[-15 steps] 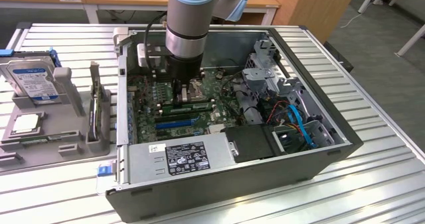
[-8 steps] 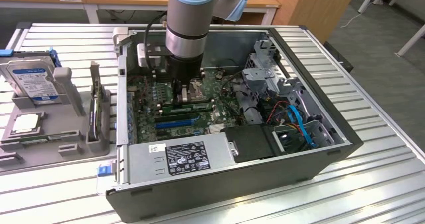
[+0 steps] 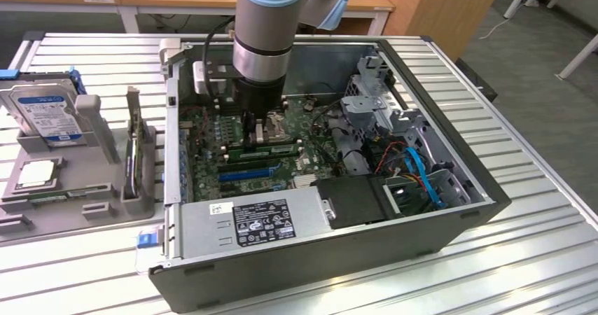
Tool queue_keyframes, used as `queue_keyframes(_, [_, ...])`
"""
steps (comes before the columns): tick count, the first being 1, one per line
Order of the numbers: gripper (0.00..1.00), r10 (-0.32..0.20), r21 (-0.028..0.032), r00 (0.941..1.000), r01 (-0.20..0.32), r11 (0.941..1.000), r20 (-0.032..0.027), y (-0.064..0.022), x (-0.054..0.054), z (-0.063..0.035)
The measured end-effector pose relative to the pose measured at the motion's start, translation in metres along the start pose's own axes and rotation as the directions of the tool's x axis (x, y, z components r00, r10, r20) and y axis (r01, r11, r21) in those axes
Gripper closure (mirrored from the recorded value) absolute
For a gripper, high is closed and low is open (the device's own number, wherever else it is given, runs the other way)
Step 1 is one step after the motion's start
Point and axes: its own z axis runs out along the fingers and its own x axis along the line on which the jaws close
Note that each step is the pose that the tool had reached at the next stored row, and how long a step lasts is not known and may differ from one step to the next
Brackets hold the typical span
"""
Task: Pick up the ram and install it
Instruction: 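Press down the ram until it locks into place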
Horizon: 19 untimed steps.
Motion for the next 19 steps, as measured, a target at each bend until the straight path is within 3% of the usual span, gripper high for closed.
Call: queue_keyframes(19, [0.90,0.000,0.0001,1.0000,0.000,1.0000,0.0001,0.0000,0.0000,0.0002])
